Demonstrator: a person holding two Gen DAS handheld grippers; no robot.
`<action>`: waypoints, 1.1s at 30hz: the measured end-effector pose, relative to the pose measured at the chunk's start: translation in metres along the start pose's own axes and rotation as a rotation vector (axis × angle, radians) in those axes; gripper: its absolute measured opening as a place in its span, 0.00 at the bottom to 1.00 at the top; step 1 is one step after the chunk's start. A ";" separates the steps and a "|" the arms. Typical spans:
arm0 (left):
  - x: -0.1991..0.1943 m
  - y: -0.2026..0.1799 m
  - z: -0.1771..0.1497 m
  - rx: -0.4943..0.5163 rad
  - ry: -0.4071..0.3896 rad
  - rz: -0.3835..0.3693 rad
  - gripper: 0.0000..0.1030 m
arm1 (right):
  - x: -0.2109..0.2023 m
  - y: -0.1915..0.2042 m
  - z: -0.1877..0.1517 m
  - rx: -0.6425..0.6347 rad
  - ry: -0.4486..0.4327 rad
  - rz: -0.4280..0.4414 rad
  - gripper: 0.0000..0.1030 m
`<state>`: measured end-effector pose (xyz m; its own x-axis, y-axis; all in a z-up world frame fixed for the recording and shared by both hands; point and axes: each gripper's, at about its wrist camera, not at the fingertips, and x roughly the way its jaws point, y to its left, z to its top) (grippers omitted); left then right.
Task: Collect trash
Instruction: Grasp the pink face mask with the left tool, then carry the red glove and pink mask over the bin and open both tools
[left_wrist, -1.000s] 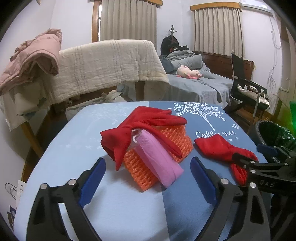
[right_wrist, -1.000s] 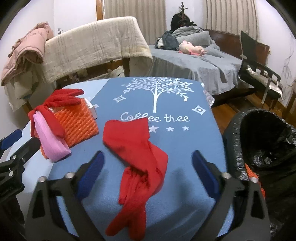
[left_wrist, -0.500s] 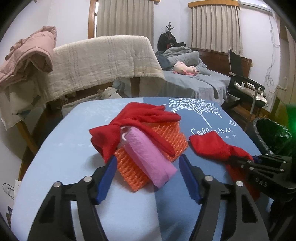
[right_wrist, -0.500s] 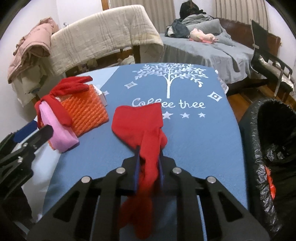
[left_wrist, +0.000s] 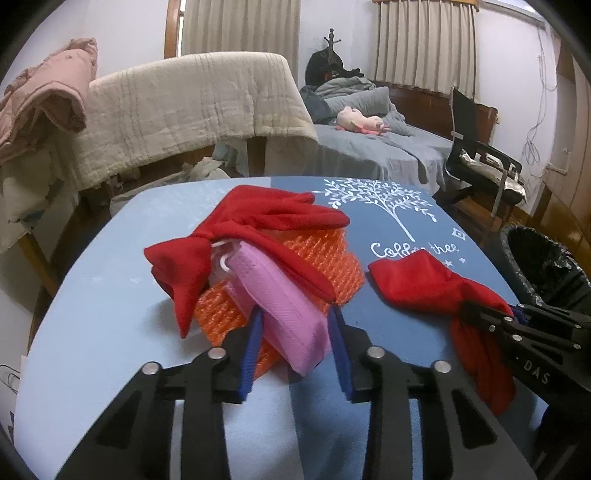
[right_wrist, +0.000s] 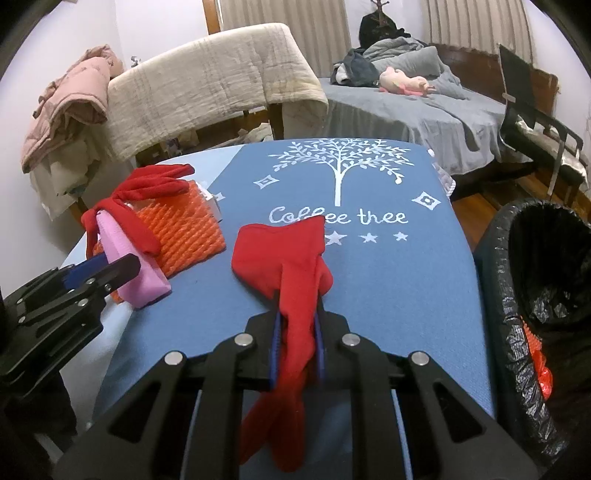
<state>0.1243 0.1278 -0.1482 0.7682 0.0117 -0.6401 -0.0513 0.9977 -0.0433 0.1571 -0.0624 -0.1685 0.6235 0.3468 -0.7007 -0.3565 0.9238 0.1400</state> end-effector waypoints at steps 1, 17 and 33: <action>0.002 -0.001 0.000 0.001 0.008 -0.005 0.24 | 0.000 0.000 0.000 -0.001 -0.001 -0.001 0.14; -0.024 -0.015 0.000 0.046 -0.054 -0.067 0.07 | -0.019 -0.010 -0.004 0.048 -0.044 -0.004 0.13; -0.036 -0.042 0.006 0.091 -0.066 -0.126 0.07 | -0.055 -0.022 0.001 0.068 -0.111 -0.004 0.12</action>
<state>0.1027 0.0862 -0.1191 0.8052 -0.1121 -0.5823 0.1034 0.9935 -0.0484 0.1317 -0.1018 -0.1320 0.6994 0.3557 -0.6199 -0.3086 0.9326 0.1870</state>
